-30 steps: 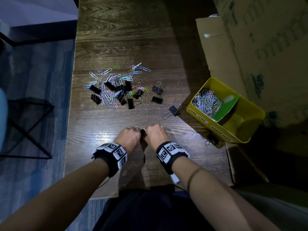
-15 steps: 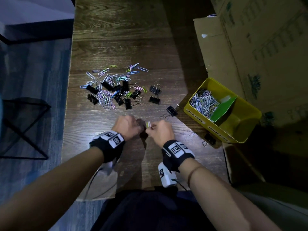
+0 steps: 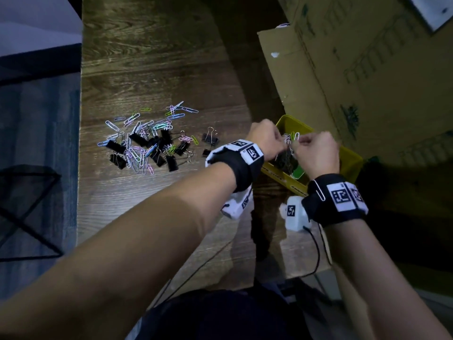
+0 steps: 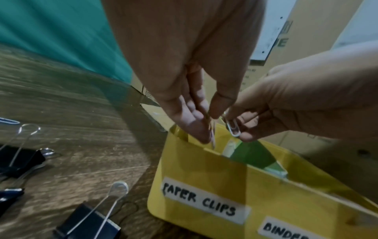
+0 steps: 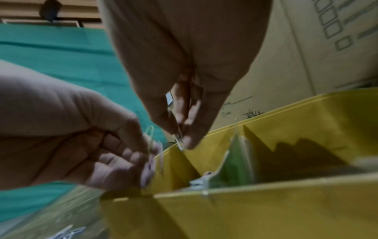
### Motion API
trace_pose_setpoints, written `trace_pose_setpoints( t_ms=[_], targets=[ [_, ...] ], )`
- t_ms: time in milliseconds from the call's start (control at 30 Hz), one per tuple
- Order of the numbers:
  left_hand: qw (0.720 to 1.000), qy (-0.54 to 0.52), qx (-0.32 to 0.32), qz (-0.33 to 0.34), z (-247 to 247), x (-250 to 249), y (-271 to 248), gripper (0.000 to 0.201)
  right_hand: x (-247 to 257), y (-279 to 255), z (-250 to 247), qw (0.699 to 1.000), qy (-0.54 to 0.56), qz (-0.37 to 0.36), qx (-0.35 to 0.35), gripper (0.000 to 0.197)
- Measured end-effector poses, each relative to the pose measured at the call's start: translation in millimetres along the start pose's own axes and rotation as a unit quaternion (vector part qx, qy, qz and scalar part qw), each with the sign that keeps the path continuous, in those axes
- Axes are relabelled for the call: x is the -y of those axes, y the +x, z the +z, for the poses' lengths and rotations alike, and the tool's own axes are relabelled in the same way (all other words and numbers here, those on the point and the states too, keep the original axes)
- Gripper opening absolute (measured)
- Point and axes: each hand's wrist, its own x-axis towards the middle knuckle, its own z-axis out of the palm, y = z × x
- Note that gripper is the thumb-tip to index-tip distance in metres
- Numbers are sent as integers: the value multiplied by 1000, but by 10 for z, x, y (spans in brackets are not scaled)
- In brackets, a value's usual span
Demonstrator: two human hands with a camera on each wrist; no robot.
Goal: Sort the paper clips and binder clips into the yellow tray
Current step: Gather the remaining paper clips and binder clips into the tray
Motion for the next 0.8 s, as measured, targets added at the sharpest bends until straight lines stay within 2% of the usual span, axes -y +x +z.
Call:
trace_pose_setpoints(
  t_ms=[100, 200, 300, 367, 433, 533, 600, 700, 800],
  targets=[
    [997, 38, 47, 40, 8, 85, -19, 23, -141, 86, 95, 996, -56, 15, 74, 28],
    [996, -13, 40, 75, -145, 244, -124, 21, -172, 94, 197, 996, -58, 4, 61, 39],
    [995, -87, -14, 51, -439, 651, -188, 16, -27, 46, 255, 996, -48, -74, -9, 28],
    [995, -51, -77, 28, -737, 996, -224, 17, 140, 5, 294, 990, -25, -133, -28, 24],
    [995, 28, -98, 0, -1102, 1333, -291, 24, 328, -24, 384, 980, -3, -200, -15, 25],
    [987, 154, -37, -18, -1549, 1828, -368, 37, 641, -70, 635, 950, 36, -306, 48, 25],
    [980, 197, -12, -32, -1695, 2083, -378, 42, 842, -109, 893, 930, 39, -350, 110, 24],
    [972, 232, -20, -36, -1802, 2289, -328, 46, 1079, -157, 1378, 893, -41, -396, 212, 30],
    [960, 276, -14, -53, -1858, 2356, -256, 53, 1256, -233, 1766, 852, -148, -417, 280, 46]
  ],
)
